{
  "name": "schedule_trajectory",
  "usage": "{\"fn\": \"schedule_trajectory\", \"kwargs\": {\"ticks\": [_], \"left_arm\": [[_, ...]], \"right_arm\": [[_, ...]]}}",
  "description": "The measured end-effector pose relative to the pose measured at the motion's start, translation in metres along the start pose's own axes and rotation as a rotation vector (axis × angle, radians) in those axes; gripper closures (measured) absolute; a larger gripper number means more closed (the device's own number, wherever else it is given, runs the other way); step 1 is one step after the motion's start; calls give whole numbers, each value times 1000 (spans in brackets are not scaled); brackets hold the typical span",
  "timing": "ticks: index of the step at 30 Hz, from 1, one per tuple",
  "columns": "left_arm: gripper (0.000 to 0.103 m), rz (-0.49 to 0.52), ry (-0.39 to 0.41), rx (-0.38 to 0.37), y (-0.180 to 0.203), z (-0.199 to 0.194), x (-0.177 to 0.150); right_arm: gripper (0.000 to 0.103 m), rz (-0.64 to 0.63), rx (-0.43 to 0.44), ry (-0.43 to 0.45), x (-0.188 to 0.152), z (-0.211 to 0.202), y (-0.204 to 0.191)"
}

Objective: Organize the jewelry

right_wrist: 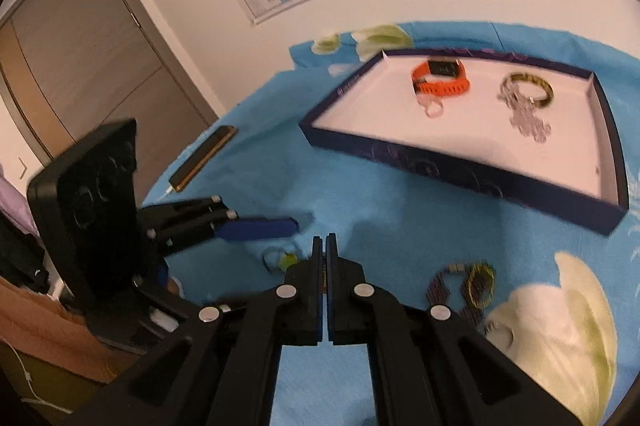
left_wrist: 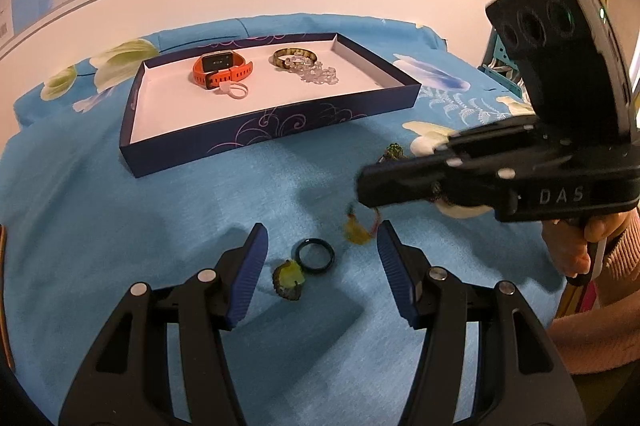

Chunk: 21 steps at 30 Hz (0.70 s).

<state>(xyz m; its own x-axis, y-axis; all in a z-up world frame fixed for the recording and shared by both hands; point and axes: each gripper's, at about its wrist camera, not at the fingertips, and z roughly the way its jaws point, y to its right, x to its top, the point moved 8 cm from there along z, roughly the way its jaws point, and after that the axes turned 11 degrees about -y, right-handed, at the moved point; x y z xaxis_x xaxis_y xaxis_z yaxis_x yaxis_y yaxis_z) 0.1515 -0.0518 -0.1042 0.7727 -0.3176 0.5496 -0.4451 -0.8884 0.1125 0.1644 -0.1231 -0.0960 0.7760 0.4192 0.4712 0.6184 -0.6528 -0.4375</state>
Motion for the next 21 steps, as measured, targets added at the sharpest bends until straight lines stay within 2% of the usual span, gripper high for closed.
{"fn": "schedule_trajectory", "kwargs": {"ticks": [4, 5, 6, 7, 14, 17, 21], "left_arm": [[50, 14, -15, 12, -1, 2, -2], [51, 18, -24, 16, -1, 3, -2], [53, 20, -28, 18, -1, 4, -3], [54, 24, -30, 19, -1, 4, -3], [57, 35, -51, 21, 0, 10, -2], [61, 42, -62, 23, 1, 13, -2], [61, 44, -65, 25, 2, 13, -3]], "right_arm": [[98, 10, 9, -35, -18, -4, 3], [95, 11, -15, -33, -21, -7, 5], [85, 11, -39, -32, -24, -9, 8], [82, 9, -67, -28, -27, -12, 11], [70, 34, -307, 55, -33, -44, 41], [70, 50, -342, 37, -35, -40, 52], [70, -10, -341, 11, -38, -29, 40]]}}
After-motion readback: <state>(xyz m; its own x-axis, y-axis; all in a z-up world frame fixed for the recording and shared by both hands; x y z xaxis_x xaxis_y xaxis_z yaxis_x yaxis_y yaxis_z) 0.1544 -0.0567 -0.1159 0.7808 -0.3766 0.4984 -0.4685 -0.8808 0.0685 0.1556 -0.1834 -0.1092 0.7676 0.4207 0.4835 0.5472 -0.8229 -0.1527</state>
